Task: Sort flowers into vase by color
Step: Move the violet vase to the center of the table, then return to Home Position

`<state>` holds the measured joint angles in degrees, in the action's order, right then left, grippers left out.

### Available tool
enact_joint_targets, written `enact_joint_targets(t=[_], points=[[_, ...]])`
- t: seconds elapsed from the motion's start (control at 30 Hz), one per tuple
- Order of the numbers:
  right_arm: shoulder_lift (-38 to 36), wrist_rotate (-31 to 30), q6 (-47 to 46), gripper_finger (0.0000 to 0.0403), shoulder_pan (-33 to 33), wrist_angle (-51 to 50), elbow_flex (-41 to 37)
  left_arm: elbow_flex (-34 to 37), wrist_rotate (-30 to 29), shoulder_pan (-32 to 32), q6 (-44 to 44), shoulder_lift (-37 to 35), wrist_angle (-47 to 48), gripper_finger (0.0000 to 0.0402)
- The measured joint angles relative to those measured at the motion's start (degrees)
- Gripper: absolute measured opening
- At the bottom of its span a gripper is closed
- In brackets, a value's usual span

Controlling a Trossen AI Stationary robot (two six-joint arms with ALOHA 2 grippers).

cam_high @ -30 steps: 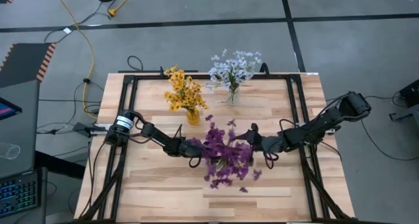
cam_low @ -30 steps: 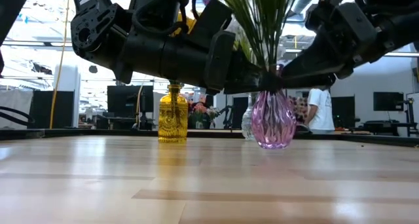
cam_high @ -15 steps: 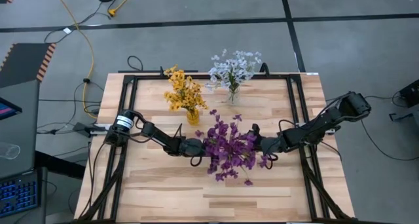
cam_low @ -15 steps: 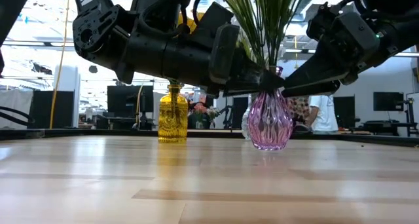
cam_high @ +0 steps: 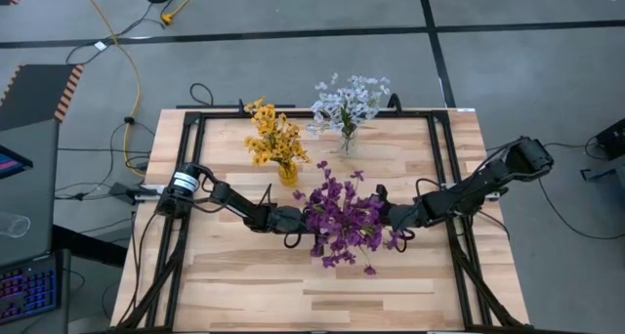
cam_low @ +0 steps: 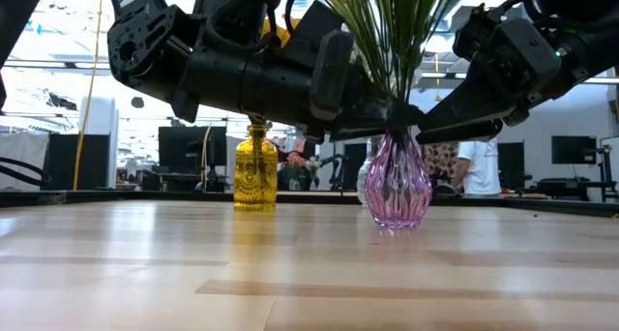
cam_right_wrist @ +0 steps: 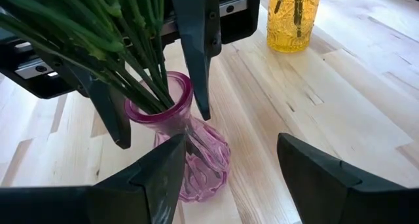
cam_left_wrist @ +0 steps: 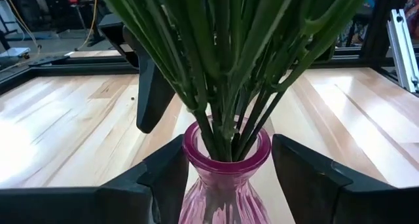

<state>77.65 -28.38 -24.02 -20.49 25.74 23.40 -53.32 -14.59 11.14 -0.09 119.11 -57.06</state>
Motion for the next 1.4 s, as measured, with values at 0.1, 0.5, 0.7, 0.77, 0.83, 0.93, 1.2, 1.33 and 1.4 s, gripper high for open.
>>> enact_joint_targets(t=[0.1, 0.5, 0.7, 0.77, 0.83, 0.93, 1.2, 1.33, 1.4], points=[[0.0, 0.0, 0.0, 0.0269, 0.0, 0.0, 0.0, 0.0, 0.0, 0.0, -0.2, -0.1, 0.0, 0.0204], [0.0, 0.0, 0.0, 0.0269, 0.0, -0.1, 0.0, 0.1, 0.3, 0.0, -1.6, -7.2, 16.9, 0.0204], [0.0, 0.0, 0.0, 0.0269, 0.0, -0.1, 0.0, 0.1, 0.4, 0.0, -1.7, -11.9, 26.1, 0.0204], [0.0, 0.0, 0.0, 0.0269, 0.0, -0.4, 0.0, 0.1, 0.4, 0.0, -1.5, -13.2, 28.9, 0.0204], [-0.6, 0.0, -0.2, 0.0269, 0.0, -1.8, 0.0, 0.1, 0.4, 0.0, -1.5, -14.3, 31.4, 0.0204], [-2.3, 0.0, -1.8, 0.0269, 0.0, -4.9, 0.0, 0.1, 0.4, 0.0, -0.9, -15.6, 34.2, 0.0197], [-12.3, 0.1, -3.6, 0.0269, -0.2, -16.8, -0.1, 0.1, 0.4, 0.2, -0.6, -21.0, 44.3, 0.0156], [-19.3, 0.1, -3.5, 0.0269, -0.2, -25.0, -0.1, 0.5, 0.3, 0.2, -0.6, -25.1, 49.6, 0.0133], [-23.0, 0.1, -3.5, 0.0269, -0.2, -28.9, -0.1, 2.0, 0.4, 0.2, 0.0, -28.0, 49.8, 0.0120]])
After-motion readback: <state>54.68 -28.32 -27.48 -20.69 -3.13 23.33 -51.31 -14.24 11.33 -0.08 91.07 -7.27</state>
